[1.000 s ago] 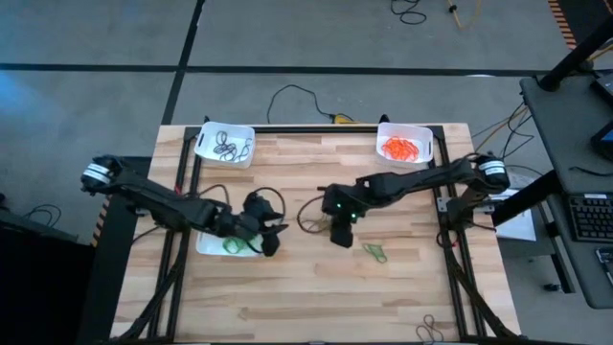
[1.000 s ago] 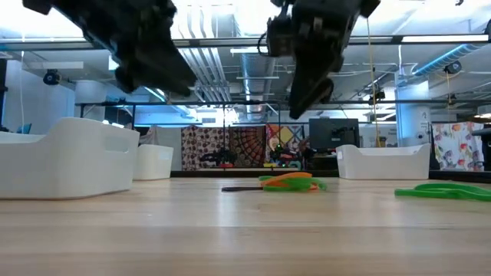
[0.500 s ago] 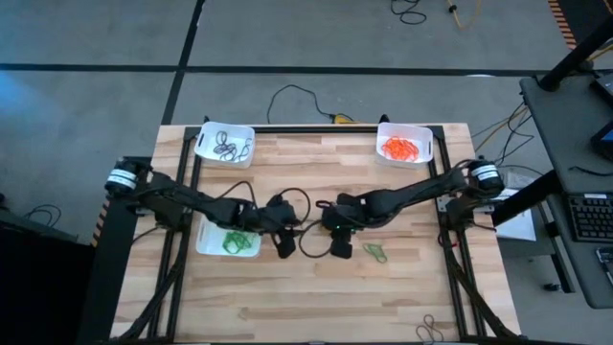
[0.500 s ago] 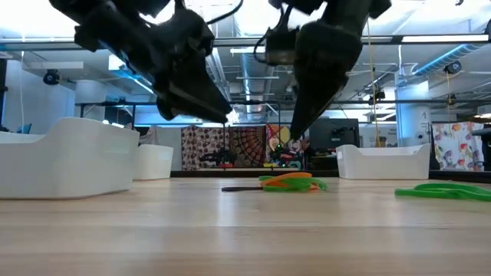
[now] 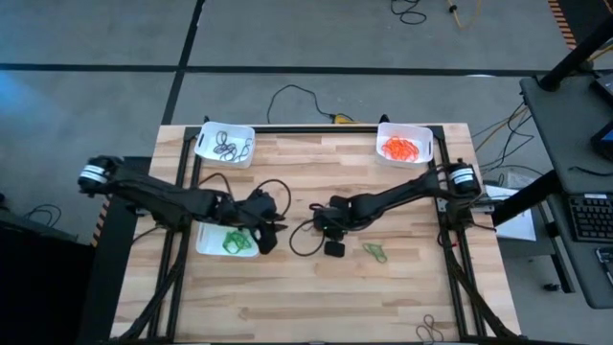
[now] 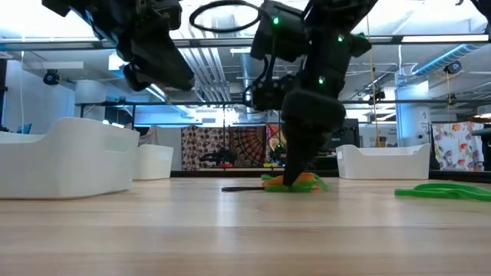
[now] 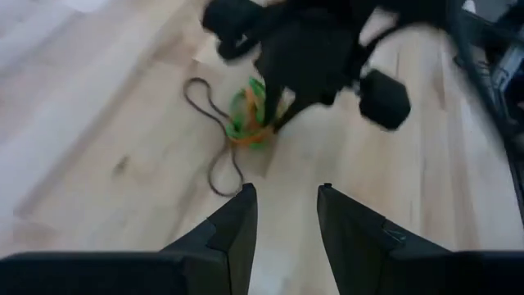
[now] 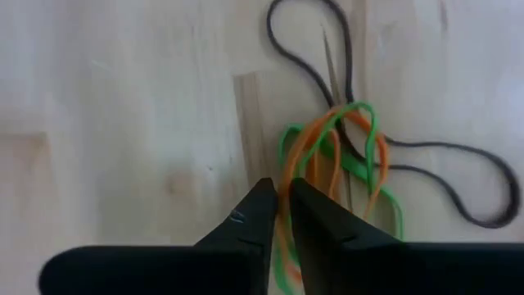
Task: Sort rubber bands into baskets
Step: Put the orange rubber band into the top right white bin
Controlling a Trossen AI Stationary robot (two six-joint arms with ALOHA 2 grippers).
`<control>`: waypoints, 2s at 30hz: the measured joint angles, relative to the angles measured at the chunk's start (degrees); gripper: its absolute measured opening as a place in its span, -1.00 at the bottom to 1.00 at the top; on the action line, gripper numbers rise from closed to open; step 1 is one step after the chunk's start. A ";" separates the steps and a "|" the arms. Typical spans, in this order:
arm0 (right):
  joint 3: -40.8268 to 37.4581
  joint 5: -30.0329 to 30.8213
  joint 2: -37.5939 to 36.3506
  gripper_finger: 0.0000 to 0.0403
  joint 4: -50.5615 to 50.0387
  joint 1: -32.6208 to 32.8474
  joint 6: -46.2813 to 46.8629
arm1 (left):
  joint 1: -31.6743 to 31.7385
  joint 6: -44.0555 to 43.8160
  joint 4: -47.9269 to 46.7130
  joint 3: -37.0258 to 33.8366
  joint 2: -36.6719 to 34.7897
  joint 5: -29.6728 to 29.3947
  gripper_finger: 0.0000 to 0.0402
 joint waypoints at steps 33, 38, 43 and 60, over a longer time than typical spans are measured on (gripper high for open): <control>3.58 -30.05 -15.98 -0.95 -4.69 -4.83 9.51 | -1.06 -0.86 4.82 0.00 -1.20 -4.00 -0.43; 3.17 -10.25 -11.38 -0.95 -5.23 -4.12 11.59 | -3.37 1.54 10.91 0.00 0.81 -4.61 -0.43; 2.97 -5.79 -5.09 -0.95 -2.16 -3.06 14.67 | -6.32 -0.99 10.71 -0.01 3.21 -6.16 -0.43; 4.66 -8.79 0.23 -0.71 2.50 -8.42 18.88 | -14.20 -10.18 6.82 -0.02 6.96 -9.62 -0.43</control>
